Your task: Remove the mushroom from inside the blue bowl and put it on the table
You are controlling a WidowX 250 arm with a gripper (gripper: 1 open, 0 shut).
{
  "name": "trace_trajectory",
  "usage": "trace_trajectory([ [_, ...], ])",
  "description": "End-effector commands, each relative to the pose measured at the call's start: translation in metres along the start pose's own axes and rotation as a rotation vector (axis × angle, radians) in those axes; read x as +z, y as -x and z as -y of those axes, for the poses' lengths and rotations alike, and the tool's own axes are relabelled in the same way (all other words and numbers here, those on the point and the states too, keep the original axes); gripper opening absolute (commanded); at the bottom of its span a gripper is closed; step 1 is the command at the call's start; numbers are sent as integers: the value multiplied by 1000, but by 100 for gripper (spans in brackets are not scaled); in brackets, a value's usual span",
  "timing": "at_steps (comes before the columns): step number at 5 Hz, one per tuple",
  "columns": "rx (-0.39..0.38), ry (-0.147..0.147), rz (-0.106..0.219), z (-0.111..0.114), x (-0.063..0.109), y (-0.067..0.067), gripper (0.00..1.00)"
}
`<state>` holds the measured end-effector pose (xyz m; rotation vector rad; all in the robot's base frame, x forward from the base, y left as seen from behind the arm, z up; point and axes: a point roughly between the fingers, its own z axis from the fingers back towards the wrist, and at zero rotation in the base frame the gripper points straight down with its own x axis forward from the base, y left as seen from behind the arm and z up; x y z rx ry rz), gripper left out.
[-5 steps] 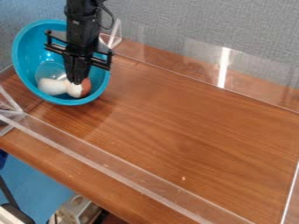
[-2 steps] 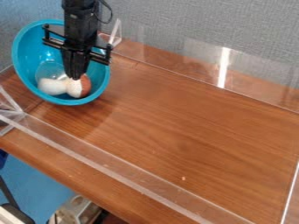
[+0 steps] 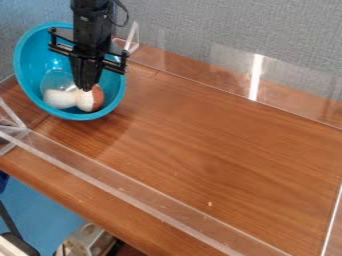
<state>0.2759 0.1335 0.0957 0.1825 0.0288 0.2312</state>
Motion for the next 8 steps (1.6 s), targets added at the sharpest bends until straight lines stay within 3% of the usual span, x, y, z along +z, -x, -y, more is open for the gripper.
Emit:
trace_trajectory([
  [1, 18, -17, 97, -7, 28, -6, 0],
  [8, 27, -34, 122, -13, 33, -7, 0],
])
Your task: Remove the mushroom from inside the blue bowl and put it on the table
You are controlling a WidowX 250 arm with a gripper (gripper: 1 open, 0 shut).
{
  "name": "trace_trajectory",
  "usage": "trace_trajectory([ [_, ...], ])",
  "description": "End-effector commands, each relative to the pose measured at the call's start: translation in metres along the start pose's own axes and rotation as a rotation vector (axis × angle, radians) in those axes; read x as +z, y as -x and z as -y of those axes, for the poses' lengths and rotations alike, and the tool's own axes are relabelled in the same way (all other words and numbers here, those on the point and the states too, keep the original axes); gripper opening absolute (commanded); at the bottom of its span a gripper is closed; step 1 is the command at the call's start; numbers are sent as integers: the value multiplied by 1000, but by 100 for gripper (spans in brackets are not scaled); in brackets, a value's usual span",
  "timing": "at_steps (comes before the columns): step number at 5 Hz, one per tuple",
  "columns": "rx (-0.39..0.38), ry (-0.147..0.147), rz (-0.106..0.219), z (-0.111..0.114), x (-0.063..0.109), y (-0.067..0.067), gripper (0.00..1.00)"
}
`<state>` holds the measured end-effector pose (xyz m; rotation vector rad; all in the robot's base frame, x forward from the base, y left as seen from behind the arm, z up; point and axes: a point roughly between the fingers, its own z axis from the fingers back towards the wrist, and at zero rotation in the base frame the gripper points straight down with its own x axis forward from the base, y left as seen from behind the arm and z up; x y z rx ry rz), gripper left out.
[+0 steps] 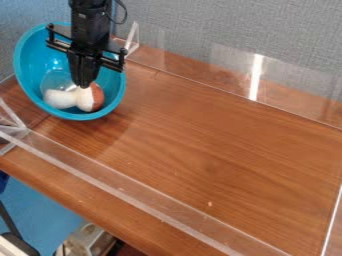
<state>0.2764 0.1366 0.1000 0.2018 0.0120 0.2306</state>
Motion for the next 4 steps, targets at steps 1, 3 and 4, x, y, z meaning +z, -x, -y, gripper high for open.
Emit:
trace_trajectory([
  [1, 27, -20, 106, -11, 29, -7, 100],
  [3, 17, -22, 89, -10, 10, -12, 100],
  [4, 12, -23, 79, -9, 0, -14, 100],
])
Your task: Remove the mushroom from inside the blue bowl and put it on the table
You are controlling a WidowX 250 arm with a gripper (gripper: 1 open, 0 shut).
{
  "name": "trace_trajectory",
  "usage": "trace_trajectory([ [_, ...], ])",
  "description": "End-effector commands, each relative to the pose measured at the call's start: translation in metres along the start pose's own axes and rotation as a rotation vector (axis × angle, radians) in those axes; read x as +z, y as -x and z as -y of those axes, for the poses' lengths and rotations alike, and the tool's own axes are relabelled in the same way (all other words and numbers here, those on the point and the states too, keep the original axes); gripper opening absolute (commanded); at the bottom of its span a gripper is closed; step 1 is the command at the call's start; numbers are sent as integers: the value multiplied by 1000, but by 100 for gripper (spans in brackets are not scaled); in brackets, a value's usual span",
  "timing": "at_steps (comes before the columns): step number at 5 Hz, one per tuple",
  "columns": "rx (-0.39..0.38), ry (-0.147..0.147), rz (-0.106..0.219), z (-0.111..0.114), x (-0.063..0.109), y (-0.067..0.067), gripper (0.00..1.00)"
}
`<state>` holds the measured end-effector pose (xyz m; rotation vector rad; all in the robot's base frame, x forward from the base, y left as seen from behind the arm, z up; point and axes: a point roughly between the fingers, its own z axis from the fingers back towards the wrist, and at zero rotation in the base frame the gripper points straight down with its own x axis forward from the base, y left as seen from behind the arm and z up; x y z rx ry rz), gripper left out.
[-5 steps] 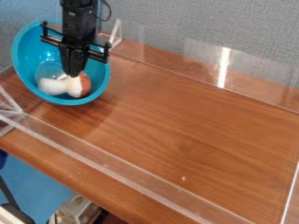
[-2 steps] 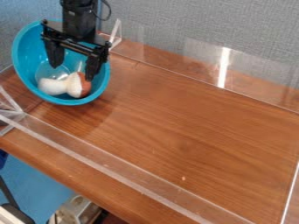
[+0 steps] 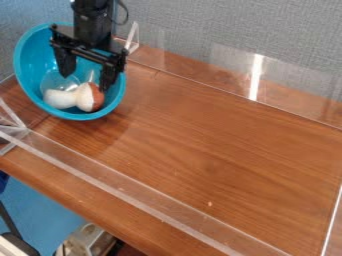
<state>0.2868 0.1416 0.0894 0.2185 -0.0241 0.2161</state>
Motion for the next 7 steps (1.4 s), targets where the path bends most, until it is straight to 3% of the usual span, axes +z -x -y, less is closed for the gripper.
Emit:
trace_trajectory([
  [1, 16, -11, 30, -9, -1, -6, 100],
  [2, 8, -12, 21, -8, -12, -7, 100],
  [3, 7, -12, 16, -7, -17, -7, 0],
  [7, 15, -19, 17, -5, -1, -5, 0],
])
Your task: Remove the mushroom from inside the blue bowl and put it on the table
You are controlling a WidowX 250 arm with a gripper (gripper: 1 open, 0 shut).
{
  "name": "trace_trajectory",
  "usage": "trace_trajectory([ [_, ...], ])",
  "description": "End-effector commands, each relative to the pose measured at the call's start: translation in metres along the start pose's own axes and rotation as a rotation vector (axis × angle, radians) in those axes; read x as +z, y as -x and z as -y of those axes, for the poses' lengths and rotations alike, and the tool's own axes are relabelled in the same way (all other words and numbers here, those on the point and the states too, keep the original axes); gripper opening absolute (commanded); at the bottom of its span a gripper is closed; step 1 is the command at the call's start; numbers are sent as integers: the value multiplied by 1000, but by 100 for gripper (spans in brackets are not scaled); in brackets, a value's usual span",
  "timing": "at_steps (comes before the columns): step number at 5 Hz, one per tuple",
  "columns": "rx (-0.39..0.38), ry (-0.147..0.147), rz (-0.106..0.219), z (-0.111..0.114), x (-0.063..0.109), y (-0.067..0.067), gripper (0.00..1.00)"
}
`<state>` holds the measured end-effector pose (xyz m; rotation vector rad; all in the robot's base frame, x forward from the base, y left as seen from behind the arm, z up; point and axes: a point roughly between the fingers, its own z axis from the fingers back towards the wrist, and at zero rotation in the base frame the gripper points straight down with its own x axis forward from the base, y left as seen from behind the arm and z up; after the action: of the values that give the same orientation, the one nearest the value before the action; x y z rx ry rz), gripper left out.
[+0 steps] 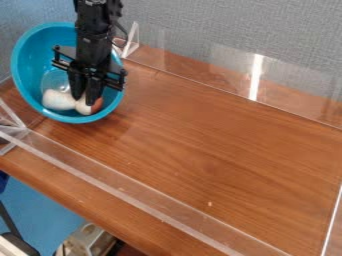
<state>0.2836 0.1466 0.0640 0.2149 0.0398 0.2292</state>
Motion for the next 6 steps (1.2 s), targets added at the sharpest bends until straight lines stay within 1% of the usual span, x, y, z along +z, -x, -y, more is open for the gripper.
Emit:
trace_trajectory([
  [1, 12, -19, 84, -5, 31, -6, 0],
  [4, 19, -28, 90, -3, 46, -3, 0],
  [6, 22, -28, 92, -2, 54, -1, 0],
])
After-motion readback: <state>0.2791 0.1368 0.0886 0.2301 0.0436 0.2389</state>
